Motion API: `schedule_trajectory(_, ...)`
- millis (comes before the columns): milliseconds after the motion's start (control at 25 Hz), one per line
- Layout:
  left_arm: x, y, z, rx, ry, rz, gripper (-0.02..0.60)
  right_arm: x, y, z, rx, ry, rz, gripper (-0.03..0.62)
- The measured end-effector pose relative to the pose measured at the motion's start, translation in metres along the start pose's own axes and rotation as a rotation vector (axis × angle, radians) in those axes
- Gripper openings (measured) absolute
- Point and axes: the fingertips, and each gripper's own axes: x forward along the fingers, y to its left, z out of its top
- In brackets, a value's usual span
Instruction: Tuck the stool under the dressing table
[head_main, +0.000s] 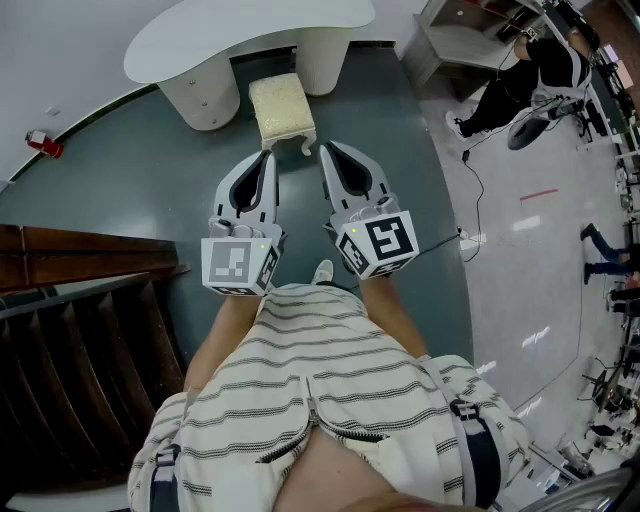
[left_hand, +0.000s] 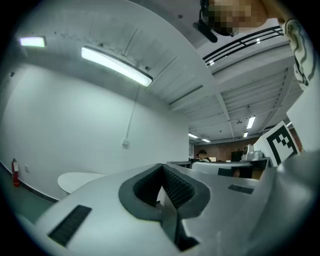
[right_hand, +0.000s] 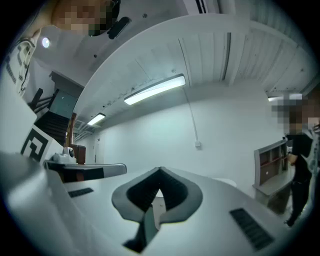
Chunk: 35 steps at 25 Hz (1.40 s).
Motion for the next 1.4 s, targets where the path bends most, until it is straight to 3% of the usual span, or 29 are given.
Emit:
schedule_trajectory(480, 0.004, -0.012, -0.005, 0.009, 0.01, 0.022, 0.006, -0.013, -0.01, 0.001, 0.024, -0.014, 0.019, 0.011)
schedule_trajectory(1000, 0.019, -0.045, -0.013, 0.025, 0.006, 0.115, 0.006, -0.034, -0.052, -0.007, 0.041, -0.004, 0.067, 0.011)
schedule_trajectory(1400, 0.02, -0.043, -0.053, -0.003, 0.067, 0.168, 0.006, -0.026, -0.066, -0.037, 0.059, 0.054, 0.059, 0.012)
